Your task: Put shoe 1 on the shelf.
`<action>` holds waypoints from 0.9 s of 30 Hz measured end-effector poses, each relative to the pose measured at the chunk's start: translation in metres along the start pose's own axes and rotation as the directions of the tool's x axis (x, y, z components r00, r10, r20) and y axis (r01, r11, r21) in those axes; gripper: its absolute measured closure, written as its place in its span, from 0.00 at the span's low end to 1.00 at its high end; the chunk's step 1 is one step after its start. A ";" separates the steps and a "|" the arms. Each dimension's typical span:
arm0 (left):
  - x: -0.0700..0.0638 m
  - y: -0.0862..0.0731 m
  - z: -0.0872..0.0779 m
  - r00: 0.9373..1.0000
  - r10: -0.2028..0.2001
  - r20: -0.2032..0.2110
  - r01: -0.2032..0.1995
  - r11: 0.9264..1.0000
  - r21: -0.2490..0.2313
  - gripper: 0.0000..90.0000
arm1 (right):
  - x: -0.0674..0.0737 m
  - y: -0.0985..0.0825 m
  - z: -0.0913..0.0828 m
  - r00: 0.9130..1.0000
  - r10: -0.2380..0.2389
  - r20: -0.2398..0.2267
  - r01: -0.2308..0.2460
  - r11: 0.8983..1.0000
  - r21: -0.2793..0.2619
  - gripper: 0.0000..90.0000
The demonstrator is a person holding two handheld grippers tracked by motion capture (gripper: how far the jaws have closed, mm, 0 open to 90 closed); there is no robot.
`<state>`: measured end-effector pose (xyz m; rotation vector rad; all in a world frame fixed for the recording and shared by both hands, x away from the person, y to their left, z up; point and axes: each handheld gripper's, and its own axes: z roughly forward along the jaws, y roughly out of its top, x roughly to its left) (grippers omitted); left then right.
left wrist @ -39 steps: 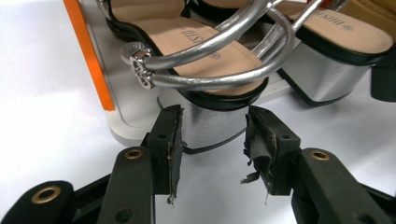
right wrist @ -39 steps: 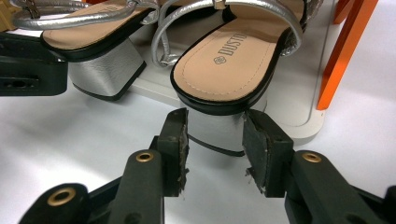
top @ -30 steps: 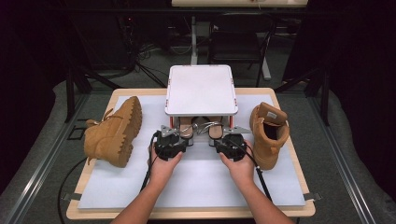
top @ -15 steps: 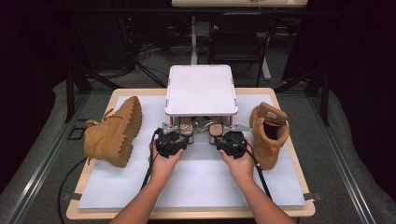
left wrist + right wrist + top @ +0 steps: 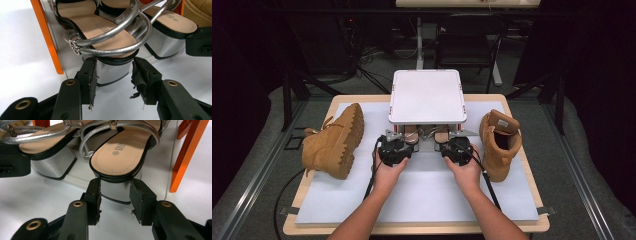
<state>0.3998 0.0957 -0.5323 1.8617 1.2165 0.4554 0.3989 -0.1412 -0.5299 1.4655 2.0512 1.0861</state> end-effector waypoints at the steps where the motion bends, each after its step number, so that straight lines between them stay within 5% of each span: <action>1: 0.000 0.001 0.001 1.000 0.002 -0.001 -0.002 1.000 0.000 0.61 | -0.001 0.001 0.001 1.000 -0.002 0.003 0.002 1.000 0.002 0.68; 27: 0.006 -0.001 -0.002 1.000 -0.018 -0.021 0.018 1.000 0.008 0.62 | 0.001 0.002 -0.001 1.000 -0.010 0.006 0.010 1.000 -0.002 0.64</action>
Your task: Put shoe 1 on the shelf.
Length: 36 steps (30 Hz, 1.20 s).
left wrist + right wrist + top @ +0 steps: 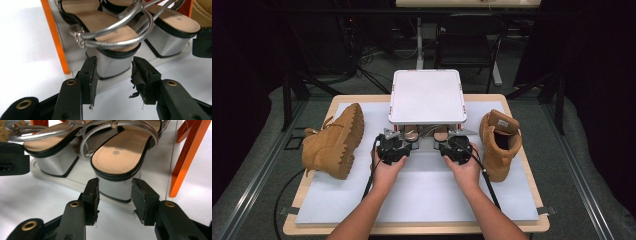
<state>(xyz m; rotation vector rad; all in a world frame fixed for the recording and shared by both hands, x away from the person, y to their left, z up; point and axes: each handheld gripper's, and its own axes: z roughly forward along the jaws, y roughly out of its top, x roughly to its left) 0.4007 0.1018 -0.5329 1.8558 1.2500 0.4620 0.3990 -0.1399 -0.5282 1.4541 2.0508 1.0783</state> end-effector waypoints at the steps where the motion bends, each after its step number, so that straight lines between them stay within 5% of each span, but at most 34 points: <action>1: 0.000 0.000 0.000 1.000 0.000 0.000 0.000 1.000 0.000 0.61 | 0.000 0.000 0.000 1.000 0.000 0.000 0.000 1.000 0.000 0.64; 11: -0.005 -0.014 -0.015 1.000 0.006 0.027 -0.006 1.000 0.020 0.55 | 0.015 -0.010 -0.020 0.996 -0.088 -0.006 0.088 0.996 -0.014 0.56; 22: 0.001 -0.025 -0.038 0.998 0.029 0.062 -0.030 1.000 0.005 0.48 | 0.010 -0.027 -0.042 0.991 -0.126 -0.039 0.125 0.992 -0.026 0.50; 36: 0.010 -0.034 -0.054 0.998 0.033 0.055 -0.033 0.999 0.009 0.48 | 0.012 -0.040 -0.057 0.991 -0.120 -0.062 0.117 0.992 -0.044 0.46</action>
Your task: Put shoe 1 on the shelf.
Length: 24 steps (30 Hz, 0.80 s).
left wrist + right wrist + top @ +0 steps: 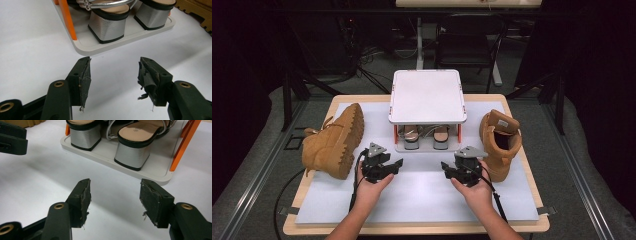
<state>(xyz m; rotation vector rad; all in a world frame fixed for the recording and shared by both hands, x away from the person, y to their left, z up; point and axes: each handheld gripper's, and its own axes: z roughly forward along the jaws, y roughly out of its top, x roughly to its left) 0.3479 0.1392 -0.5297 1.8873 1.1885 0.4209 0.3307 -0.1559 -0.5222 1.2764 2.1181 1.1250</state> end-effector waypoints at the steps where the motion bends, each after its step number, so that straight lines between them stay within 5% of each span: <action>1: 0.000 -0.001 -0.001 1.000 0.003 0.008 -0.003 1.000 0.000 0.48 | 0.000 -0.001 -0.001 1.000 -0.008 0.002 0.008 1.000 0.005 0.46; 12: 0.004 -0.014 -0.017 1.000 0.007 0.021 -0.007 1.000 0.007 0.45 | -0.003 -0.012 -0.015 1.000 0.007 -0.014 -0.007 1.000 0.019 0.41; 22: 0.007 -0.020 -0.032 0.999 0.024 0.038 -0.024 1.000 -0.008 0.39 | -0.004 -0.018 -0.034 0.999 -0.023 0.024 0.022 0.999 0.034 0.31; 24: 0.009 -0.022 -0.038 0.999 0.032 0.028 -0.032 0.999 -0.010 0.39 | -0.008 -0.023 -0.040 1.000 -0.011 -0.001 0.011 1.000 0.020 0.28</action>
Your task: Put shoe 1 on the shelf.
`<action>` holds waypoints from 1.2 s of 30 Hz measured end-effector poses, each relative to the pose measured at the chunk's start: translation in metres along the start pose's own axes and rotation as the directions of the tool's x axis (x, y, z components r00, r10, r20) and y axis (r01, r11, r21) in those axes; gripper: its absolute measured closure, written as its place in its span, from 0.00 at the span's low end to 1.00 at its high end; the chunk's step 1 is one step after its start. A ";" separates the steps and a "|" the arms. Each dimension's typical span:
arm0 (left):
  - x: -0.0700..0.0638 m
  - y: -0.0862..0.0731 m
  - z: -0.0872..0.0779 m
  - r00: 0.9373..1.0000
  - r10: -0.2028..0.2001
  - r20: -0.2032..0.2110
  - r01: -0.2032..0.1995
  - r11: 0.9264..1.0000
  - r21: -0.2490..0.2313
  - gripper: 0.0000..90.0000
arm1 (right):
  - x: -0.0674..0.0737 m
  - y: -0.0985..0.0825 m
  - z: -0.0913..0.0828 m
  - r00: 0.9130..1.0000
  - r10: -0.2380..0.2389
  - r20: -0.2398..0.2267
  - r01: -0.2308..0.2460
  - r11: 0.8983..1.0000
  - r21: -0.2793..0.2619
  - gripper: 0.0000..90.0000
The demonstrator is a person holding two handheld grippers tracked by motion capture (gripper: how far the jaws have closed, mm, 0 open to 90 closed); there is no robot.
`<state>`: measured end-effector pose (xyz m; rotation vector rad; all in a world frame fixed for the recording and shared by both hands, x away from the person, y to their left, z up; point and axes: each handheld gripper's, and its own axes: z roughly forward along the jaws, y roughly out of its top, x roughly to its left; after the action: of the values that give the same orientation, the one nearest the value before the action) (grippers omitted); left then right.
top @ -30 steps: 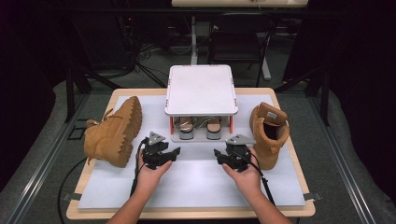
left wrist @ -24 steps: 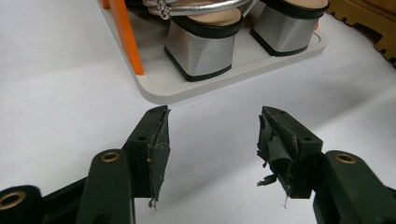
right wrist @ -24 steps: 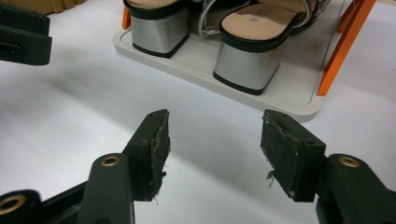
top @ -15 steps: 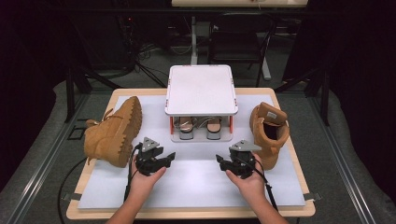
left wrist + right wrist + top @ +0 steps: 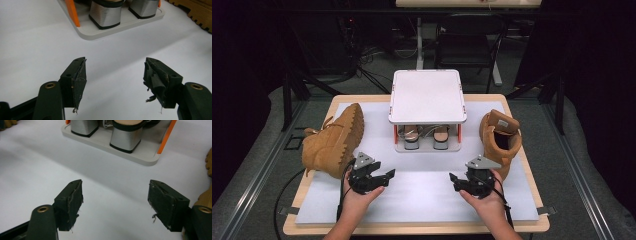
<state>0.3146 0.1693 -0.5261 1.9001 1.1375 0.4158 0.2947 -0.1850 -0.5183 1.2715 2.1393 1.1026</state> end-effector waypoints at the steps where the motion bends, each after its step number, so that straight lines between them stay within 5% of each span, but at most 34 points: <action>1: 0.000 0.000 0.000 1.000 0.000 0.000 0.000 1.000 0.000 0.39 | -0.002 -0.003 -0.002 1.000 0.013 -0.001 -0.013 1.000 -0.001 0.28; 9: 0.009 -0.009 -0.015 1.000 0.006 -0.020 -0.005 1.000 0.016 0.43 | -0.020 -0.021 -0.022 0.998 0.070 0.010 -0.070 0.998 0.002 0.35; 18: 0.020 -0.021 -0.021 0.999 -0.024 -0.026 0.024 1.000 0.018 0.48 | -0.029 -0.031 -0.026 0.999 0.046 0.012 -0.046 0.999 0.006 0.45; 24: 0.028 -0.024 -0.024 0.998 -0.040 -0.038 0.040 0.999 -0.007 0.50 | -0.026 -0.036 -0.022 0.998 -0.029 0.054 0.029 1.000 -0.007 0.48; 30: 0.035 -0.025 -0.027 0.997 -0.069 -0.024 0.069 0.998 0.001 0.54 | -0.025 -0.040 -0.017 0.999 -0.023 0.038 0.023 1.000 0.003 0.52; 36: 0.044 -0.024 -0.036 0.996 -0.071 -0.053 0.071 0.997 -0.001 0.56 | -0.025 -0.041 -0.016 0.999 -0.021 0.028 0.021 1.000 0.000 0.55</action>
<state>0.3013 0.2297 -0.5305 1.8533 1.2366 0.4288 0.2741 -0.2240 -0.5431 1.2542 2.1271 1.0701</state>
